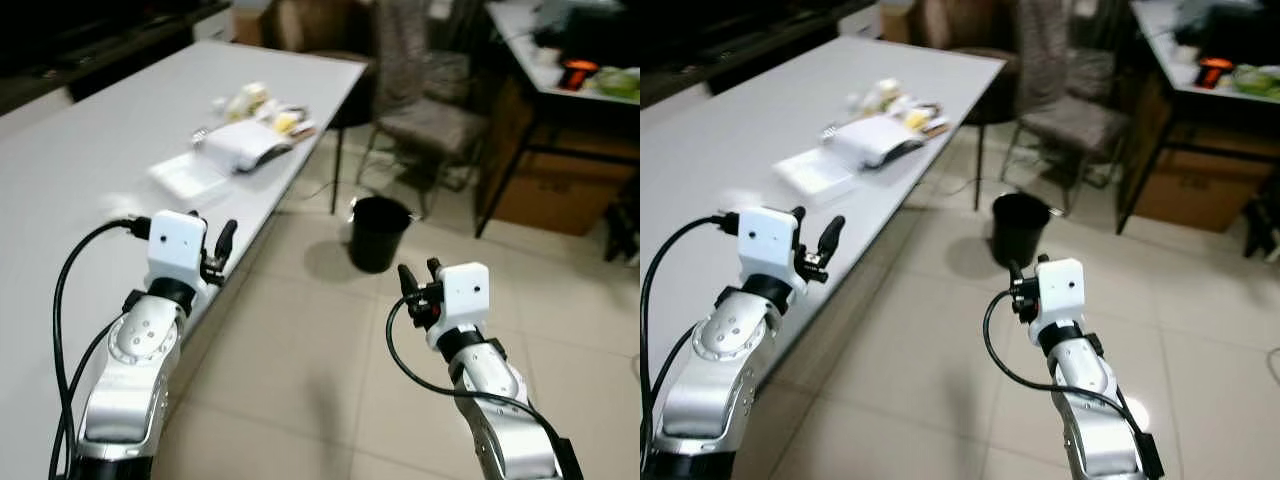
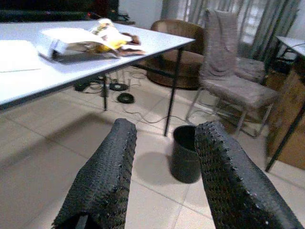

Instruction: Picking trash to rubbish bin

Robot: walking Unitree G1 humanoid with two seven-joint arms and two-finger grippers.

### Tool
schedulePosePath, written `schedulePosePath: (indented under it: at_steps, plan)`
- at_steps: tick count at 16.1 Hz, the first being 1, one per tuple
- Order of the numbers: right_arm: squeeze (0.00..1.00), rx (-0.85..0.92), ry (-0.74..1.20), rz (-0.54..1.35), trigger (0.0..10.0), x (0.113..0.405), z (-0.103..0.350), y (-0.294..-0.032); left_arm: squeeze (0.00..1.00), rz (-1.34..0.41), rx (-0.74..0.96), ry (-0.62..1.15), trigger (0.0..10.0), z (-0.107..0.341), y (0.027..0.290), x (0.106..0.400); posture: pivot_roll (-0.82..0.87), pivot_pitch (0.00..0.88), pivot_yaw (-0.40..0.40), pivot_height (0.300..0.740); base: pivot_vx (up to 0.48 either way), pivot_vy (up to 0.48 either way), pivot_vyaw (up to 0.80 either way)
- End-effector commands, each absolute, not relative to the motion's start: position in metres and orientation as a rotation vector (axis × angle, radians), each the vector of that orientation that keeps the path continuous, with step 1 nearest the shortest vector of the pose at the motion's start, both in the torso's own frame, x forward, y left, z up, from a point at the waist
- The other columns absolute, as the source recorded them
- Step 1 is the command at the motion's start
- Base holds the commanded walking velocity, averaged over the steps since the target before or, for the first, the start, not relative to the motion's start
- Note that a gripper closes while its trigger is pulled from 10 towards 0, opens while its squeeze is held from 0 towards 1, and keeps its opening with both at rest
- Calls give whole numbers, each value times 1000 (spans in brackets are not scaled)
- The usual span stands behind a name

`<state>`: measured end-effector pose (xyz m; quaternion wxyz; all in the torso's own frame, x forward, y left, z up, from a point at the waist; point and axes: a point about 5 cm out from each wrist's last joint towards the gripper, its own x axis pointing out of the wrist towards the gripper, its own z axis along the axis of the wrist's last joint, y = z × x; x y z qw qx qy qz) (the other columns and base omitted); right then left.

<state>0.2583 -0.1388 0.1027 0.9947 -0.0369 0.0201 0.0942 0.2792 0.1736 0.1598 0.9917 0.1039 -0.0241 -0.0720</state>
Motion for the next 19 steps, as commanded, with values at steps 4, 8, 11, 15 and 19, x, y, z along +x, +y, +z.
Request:
schedulePosePath:
  at_steps: [4,8,11,15,19]
  plan:
    - [0,-88,39,210,10000,260,106,-138,0,-137,221,-63,10000,163,174,282,-8,0,-9,740,459,0,200]
    - [0,-88,-18,250,10000,259,117,-134,0,-136,215,-84,10000,169,173,284,-13,0,-11,740,457,0,731]
    - [0,-65,-23,249,10000,261,119,-134,0,-130,221,-88,10000,169,175,287,-16,0,-10,740,461,0,0]
    - [0,-73,-14,231,10000,258,117,-138,0,-150,220,-73,10000,164,171,288,-27,0,-5,740,458,0,0]
    - [0,-81,-6,229,10000,257,115,-140,0,-165,216,-69,10000,161,167,289,-30,0,-6,740,458,0,0]
